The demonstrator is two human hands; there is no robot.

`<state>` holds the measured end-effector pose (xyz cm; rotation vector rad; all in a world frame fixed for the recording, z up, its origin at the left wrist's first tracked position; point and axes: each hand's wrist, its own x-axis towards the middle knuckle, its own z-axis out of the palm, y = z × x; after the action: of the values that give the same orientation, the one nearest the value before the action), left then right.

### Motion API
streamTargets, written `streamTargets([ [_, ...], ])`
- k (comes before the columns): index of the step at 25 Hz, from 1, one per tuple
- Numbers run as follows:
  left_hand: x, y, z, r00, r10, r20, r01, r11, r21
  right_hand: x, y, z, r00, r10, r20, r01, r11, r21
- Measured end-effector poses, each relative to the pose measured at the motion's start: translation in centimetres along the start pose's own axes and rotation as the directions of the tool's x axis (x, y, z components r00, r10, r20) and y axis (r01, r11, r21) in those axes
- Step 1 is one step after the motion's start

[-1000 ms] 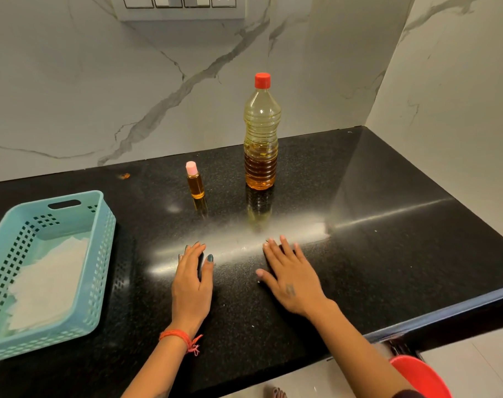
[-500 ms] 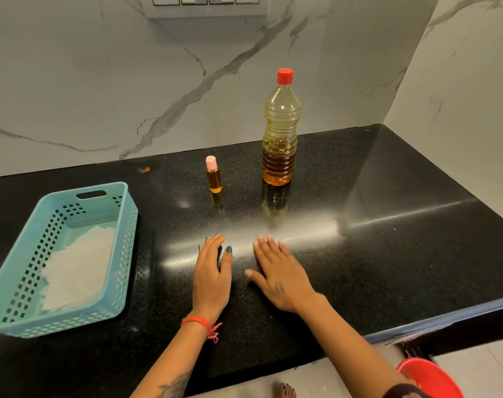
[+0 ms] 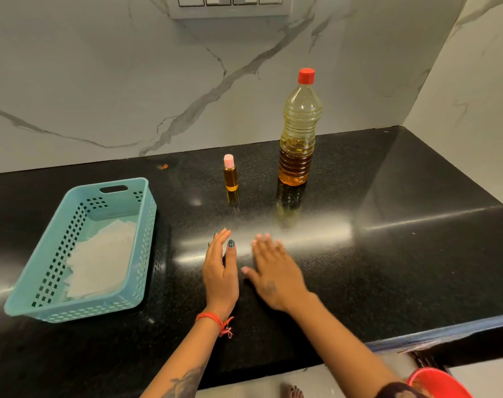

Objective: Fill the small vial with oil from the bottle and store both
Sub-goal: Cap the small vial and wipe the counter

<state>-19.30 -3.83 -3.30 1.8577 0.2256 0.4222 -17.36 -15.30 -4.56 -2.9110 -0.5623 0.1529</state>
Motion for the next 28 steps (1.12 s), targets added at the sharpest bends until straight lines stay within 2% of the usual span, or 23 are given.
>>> streamTargets([
  [2, -0.1, -0.1, -0.2, 1.0, -0.012, -0.019, 0.011, 1.0, -0.025, -0.2, -2.8, 0.7, 0.982, -0.19, 0.02, 0.19, 0.981, -0.028],
  [4, -0.3, -0.4, -0.5, 0.999, -0.019, -0.029, 0.018, 0.999, -0.038, -1.3, -2.8, 0.7, 0.958, -0.282, 0.048, 0.282, 0.959, -0.006],
  [6, -0.5, -0.7, -0.6, 0.999, -0.018, -0.043, 0.016, 0.999, -0.047, -2.6, -0.3, 0.4, 0.972, -0.234, 0.024, 0.234, 0.972, 0.014],
  [8, -0.8, -0.7, -0.7, 0.999, -0.028, -0.046, 0.026, 0.999, -0.044, -3.7, 3.2, 0.3, 0.999, -0.05, -0.021, 0.05, 0.998, -0.025],
  [10, -0.9, -0.4, -0.6, 0.999, -0.041, -0.034, 0.04, 0.998, -0.038, -4.0, 5.3, 0.1, 0.99, 0.132, -0.056, -0.135, 0.99, -0.036],
  [11, -0.9, -0.4, -0.6, 0.999, -0.045, -0.027, 0.044, 0.998, -0.032, -3.7, 5.2, 0.0, 0.984, 0.172, -0.051, -0.174, 0.984, -0.029],
  [13, -0.9, -0.4, -0.6, 0.999, -0.036, -0.019, 0.036, 0.999, -0.006, -2.9, 2.7, 0.0, 0.992, 0.121, -0.045, -0.121, 0.993, 0.0],
  [16, -0.8, -0.7, -0.7, 1.0, -0.019, -0.007, 0.02, 0.999, 0.027, -2.3, -1.8, 0.9, 0.996, -0.092, -0.008, 0.092, 0.995, 0.041],
  [18, -0.8, -0.7, -0.6, 1.0, -0.018, 0.006, 0.018, 0.999, 0.035, -3.1, -1.9, 1.4, 0.988, -0.156, -0.014, 0.155, 0.987, -0.044],
  [21, -0.9, -0.6, -0.6, 1.0, -0.012, 0.02, 0.011, 0.999, 0.045, -5.0, 1.4, 0.9, 0.999, 0.012, -0.033, -0.014, 0.999, -0.048],
  [23, -0.9, -0.5, -0.6, 0.999, -0.014, 0.036, 0.012, 0.999, 0.044, -5.5, 4.2, 0.6, 0.986, 0.119, -0.114, -0.12, 0.993, -0.005],
  [25, -1.0, -0.5, -0.6, 0.999, -0.016, 0.045, 0.014, 0.999, 0.037, -5.4, 5.5, 0.3, 0.975, 0.207, -0.082, -0.208, 0.978, -0.007],
  [28, -1.2, -0.3, -0.6, 0.999, -0.017, 0.051, 0.015, 0.999, 0.034, -5.1, 3.9, -0.2, 0.992, 0.121, -0.024, -0.121, 0.993, 0.008],
])
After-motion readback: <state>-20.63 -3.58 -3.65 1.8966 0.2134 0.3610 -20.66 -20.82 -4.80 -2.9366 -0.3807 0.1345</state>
